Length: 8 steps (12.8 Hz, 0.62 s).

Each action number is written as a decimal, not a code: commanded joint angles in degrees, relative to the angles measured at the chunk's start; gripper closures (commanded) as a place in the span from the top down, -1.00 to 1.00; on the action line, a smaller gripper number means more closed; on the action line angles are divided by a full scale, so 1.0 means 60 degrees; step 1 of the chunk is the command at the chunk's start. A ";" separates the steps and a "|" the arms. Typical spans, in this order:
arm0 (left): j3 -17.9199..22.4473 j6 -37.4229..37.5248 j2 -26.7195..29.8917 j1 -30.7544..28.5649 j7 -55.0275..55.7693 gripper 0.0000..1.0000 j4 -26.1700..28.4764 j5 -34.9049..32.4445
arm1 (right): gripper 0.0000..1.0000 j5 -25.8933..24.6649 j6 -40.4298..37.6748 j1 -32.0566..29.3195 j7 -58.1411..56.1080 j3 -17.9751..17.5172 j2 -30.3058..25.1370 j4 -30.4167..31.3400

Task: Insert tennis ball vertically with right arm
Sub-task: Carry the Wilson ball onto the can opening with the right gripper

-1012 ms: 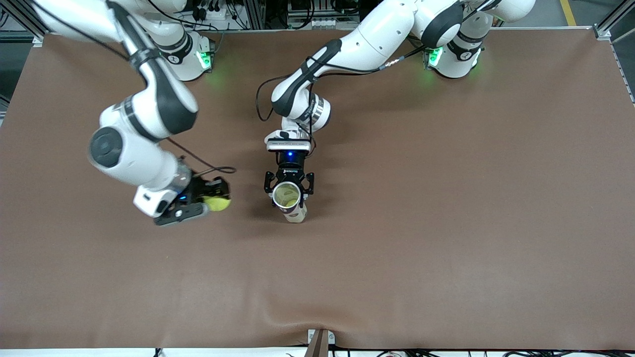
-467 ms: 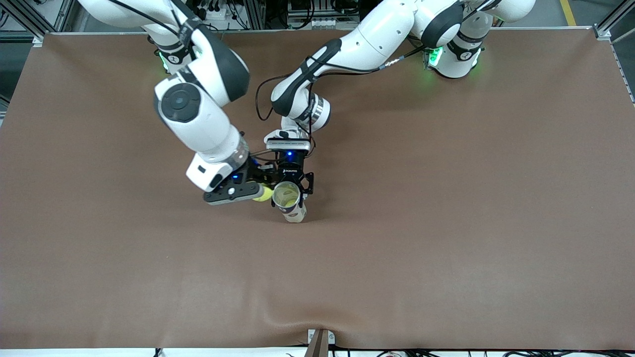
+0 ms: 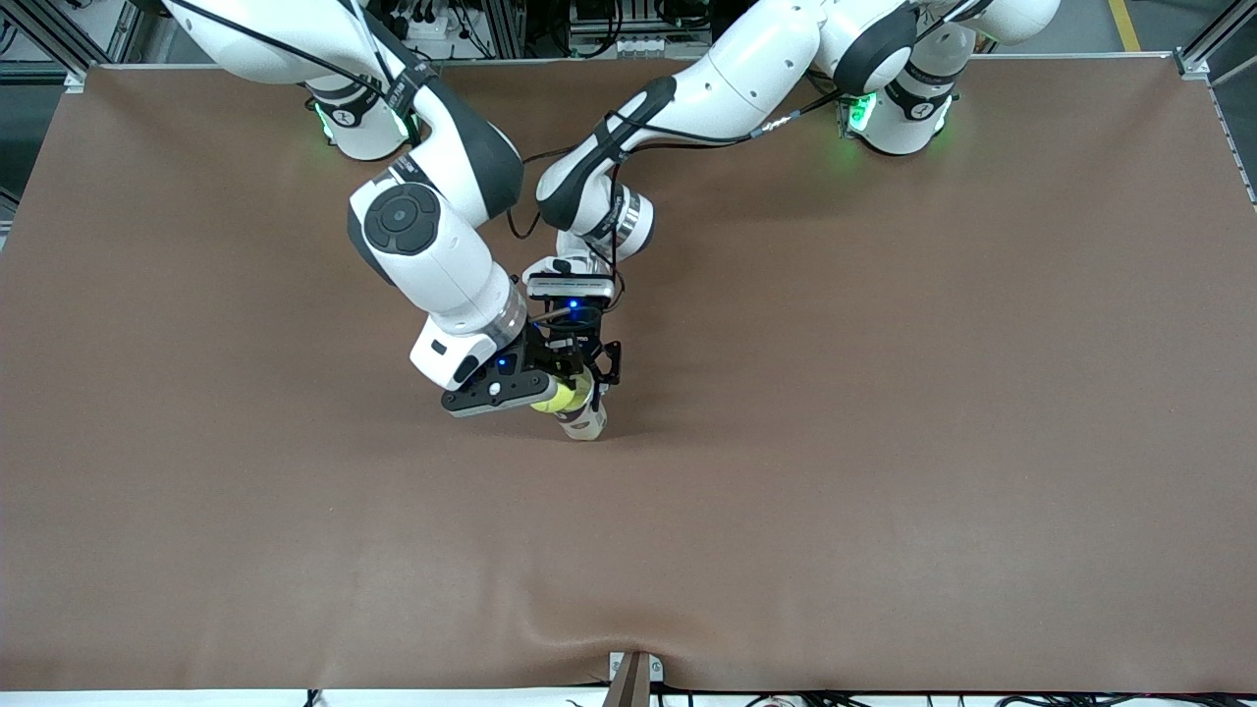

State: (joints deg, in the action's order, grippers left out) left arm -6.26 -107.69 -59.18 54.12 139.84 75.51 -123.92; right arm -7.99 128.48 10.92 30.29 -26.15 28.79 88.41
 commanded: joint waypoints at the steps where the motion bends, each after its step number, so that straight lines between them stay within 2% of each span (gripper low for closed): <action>1: -0.0026 0.0004 -0.0038 -0.0011 0.0336 0.61 -0.0149 -0.0235 | -0.21 -0.0295 -0.0114 0.0188 0.0459 0.0066 0.0328 -0.0510; 3: -0.0026 0.0004 -0.0024 -0.0011 0.0336 0.61 -0.0149 -0.0220 | 0.97 -0.0280 -0.0100 0.0188 0.0519 0.0066 0.0328 -0.0497; 8: -0.0041 -0.0011 -0.0024 -0.0011 0.0336 0.62 -0.0149 -0.0220 | 1.00 -0.0280 -0.0114 0.0188 0.0607 0.0081 0.0299 -0.0409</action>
State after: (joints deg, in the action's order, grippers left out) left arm -6.33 -107.69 -59.18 54.15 139.84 75.49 -123.92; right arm -8.04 128.47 11.19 32.07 -26.07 29.84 87.45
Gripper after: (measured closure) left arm 0.189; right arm 0.000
